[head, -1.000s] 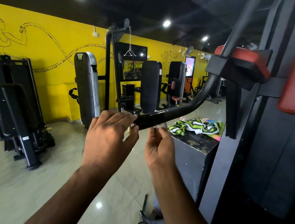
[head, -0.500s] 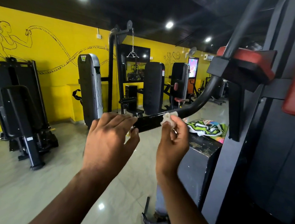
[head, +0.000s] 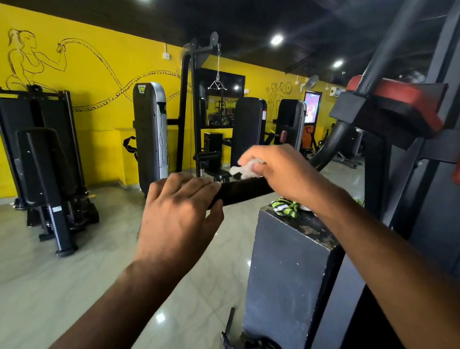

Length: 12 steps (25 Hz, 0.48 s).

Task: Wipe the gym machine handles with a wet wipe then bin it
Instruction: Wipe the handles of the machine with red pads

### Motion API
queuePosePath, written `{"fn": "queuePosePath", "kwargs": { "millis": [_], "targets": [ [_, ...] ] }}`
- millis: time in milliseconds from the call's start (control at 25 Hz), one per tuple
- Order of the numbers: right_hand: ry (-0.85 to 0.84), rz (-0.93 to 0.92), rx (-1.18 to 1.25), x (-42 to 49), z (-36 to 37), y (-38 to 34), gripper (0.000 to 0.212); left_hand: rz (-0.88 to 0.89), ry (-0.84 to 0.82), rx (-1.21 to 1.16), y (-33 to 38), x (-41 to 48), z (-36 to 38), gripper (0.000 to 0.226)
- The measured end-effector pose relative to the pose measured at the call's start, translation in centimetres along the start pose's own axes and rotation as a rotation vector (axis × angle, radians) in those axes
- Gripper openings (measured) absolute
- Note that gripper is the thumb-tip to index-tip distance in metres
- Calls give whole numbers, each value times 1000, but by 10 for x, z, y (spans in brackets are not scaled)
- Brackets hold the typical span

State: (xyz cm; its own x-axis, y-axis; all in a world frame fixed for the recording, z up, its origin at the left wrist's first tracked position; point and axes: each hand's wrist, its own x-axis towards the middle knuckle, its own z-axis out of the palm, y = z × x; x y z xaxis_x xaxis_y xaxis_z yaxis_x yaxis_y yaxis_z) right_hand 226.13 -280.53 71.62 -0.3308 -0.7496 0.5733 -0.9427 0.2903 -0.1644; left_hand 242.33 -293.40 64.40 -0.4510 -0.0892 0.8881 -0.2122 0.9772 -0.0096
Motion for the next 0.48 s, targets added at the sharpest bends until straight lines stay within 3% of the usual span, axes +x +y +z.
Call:
{"fn": "queuePosePath", "kwargs": {
  "millis": [160, 360, 480],
  "targets": [
    [-317, -105, -154, 27, -10, -8, 24, -12, -6, 29, 5, 3, -1, 32],
    [-391, -116, -63, 28, -14, -4, 28, -42, -39, 47, 6, 5, -2, 32],
    [-501, -51, -213, 37, -14, 0, 34, -44, -53, 29, 8, 6, 0, 29]
  ]
}}
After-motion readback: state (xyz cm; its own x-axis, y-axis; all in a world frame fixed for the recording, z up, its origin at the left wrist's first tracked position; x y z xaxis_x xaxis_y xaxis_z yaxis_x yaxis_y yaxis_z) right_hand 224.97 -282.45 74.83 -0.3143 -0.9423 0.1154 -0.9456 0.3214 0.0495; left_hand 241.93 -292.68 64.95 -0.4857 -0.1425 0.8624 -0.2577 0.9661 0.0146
